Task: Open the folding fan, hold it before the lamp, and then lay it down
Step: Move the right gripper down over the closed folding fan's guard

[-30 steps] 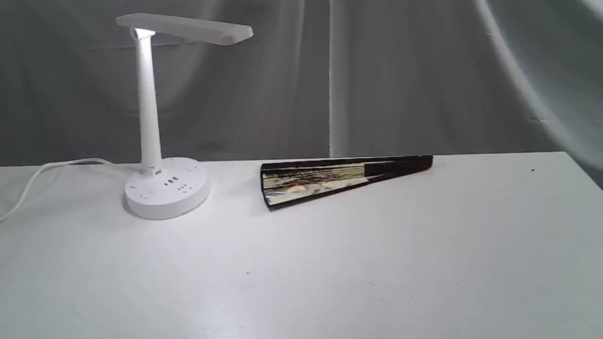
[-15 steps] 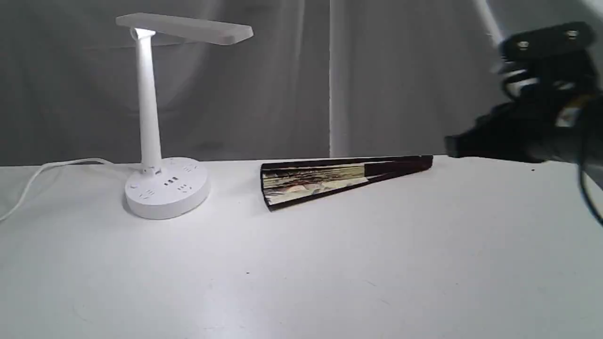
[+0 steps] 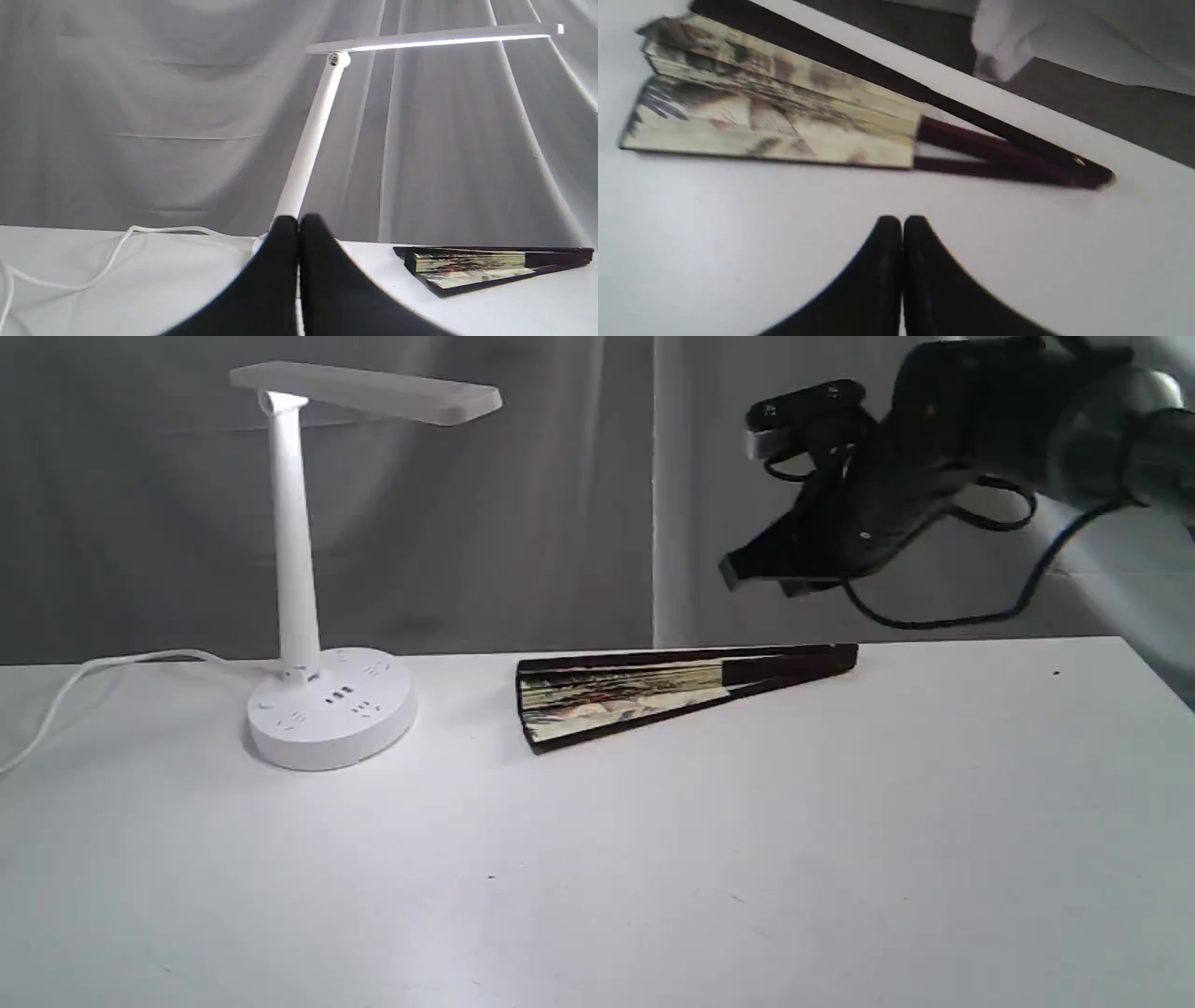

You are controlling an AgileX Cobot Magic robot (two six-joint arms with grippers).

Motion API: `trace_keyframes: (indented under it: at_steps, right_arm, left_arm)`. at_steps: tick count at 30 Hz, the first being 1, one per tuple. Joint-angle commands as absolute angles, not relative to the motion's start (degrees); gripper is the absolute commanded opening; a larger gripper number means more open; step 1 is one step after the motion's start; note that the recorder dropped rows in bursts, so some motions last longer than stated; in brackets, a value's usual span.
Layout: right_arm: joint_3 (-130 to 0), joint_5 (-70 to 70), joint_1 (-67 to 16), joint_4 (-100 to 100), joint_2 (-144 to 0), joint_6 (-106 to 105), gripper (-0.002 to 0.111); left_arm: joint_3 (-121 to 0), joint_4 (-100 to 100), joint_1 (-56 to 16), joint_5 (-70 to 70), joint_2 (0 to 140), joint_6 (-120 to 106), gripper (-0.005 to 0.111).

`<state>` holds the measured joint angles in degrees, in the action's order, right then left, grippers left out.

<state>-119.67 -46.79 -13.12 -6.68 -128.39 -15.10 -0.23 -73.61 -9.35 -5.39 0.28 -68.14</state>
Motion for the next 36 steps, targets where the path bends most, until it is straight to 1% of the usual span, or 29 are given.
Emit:
trace_keyframes:
  at_steps: [1, 4, 9, 11, 17, 19, 21, 23, 27, 33, 36]
  right_arm:
    - [-128.3, -48.4, -13.5, -21.3, -134.2, -25.9, 0.0]
    - [-132.7, -46.2, -14.7, -25.5, -138.3, -33.1, 0.0]
    - [-138.6, -36.9, -16.2, -23.2, -145.2, -33.3, 0.0]
    - [-141.2, -38.7, -15.8, -27.2, -146.6, -37.7, 0.0]
    - [-142.7, -40.4, -14.5, -27.6, -148.3, -36.9, 0.0]
    - [-142.7, -41.9, -14.5, -25.1, -149.1, -37.1, 0.0]
    - [-142.7, -43.5, -14.8, -18.2, -149.5, -36.9, 0.0]
    - [-142.7, -44.7, -14.8, -12.4, -149.7, -33.2, 0.0]
    - [-142.7, -48.0, -14.0, -4.4, -149.7, -16.3, 0.0]
    - [-142.7, -57.8, -12.7, -3.6, -149.6, -15.7, 0.0]
    - [-142.7, -60.5, -12.6, -3.6, -149.6, -15.7, 0.0]
  left_arm:
    - [0.0, -74.0, -9.6, -5.8, 0.0, -68.0, 0.0]
    - [0.0, -74.0, -9.6, -5.8, 0.0, -68.0, 0.0]
    - [0.0, -74.0, -9.6, -5.8, 0.0, -68.0, 0.0]
    - [0.0, -74.0, -9.6, -5.9, 0.0, -68.0, 0.0]
    - [0.0, -74.0, -9.6, -6.1, 0.0, -68.0, 0.0]
    - [0.0, -74.0, -9.6, -6.1, 0.0, -68.0, 0.0]
    - [0.0, -74.0, -9.6, -6.1, 0.0, -68.0, 0.0]
    - [0.0, -74.0, -9.6, -6.1, 0.0, -68.0, 0.0]
    - [0.0, -74.0, -9.6, -6.1, 0.0, -68.0, 0.0]
    - [0.0, -74.0, -9.6, -6.1, 0.0, -68.0, 0.0]
    - [0.0, -74.0, -9.6, -6.1, 0.0, -68.0, 0.0]
